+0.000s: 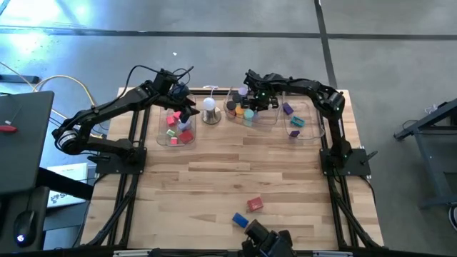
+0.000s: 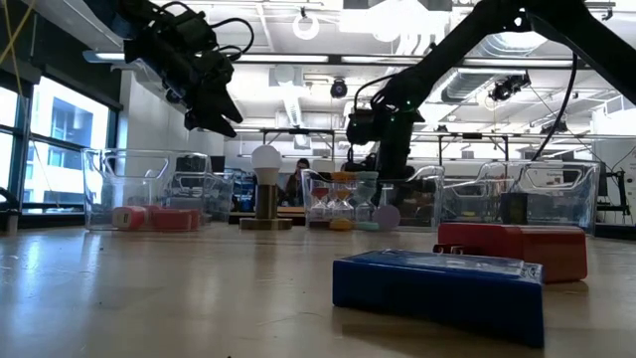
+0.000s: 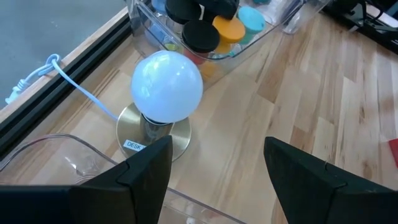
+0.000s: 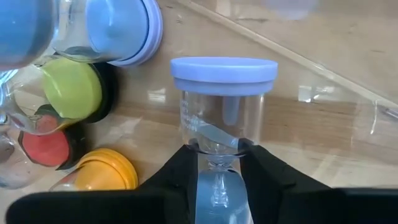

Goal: Pick & Place Office items
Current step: Put the purple hourglass into the middle transparent bin

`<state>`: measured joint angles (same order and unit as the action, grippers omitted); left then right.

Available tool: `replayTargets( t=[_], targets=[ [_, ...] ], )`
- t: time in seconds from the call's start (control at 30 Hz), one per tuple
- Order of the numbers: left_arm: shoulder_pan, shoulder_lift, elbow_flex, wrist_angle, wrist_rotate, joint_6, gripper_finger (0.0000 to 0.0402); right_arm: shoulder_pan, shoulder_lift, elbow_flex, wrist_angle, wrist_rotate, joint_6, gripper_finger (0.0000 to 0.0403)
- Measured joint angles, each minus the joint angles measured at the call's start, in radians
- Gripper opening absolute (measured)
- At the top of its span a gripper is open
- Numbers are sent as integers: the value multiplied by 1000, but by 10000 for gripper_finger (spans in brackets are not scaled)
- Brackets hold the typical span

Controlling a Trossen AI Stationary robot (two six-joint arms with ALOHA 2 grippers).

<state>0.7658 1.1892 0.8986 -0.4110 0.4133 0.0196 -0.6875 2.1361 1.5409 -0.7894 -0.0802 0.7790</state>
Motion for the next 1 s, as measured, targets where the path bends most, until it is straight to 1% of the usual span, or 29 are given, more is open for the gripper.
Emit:
replayTargets(
  t=[0.13,0.23,0.27,0.43,0.7,1.0],
  targets=[
    [0,0,0,0,0,0,247,0,-13,9,3,19,-41,84],
    [0,0,0,-1,0,0,247,2,-35,8,14,94,-53,84],
    [0,0,0,0,0,0,247,0,-41,7,13,101,-55,83],
    [0,0,0,-1,1,-8,247,-7,-66,6,9,102,-58,80],
    [0,0,0,-4,4,-13,247,8,-107,7,17,149,-94,76],
    [-2,0,0,-3,19,-28,247,23,-112,8,49,175,-148,76]
  ],
)
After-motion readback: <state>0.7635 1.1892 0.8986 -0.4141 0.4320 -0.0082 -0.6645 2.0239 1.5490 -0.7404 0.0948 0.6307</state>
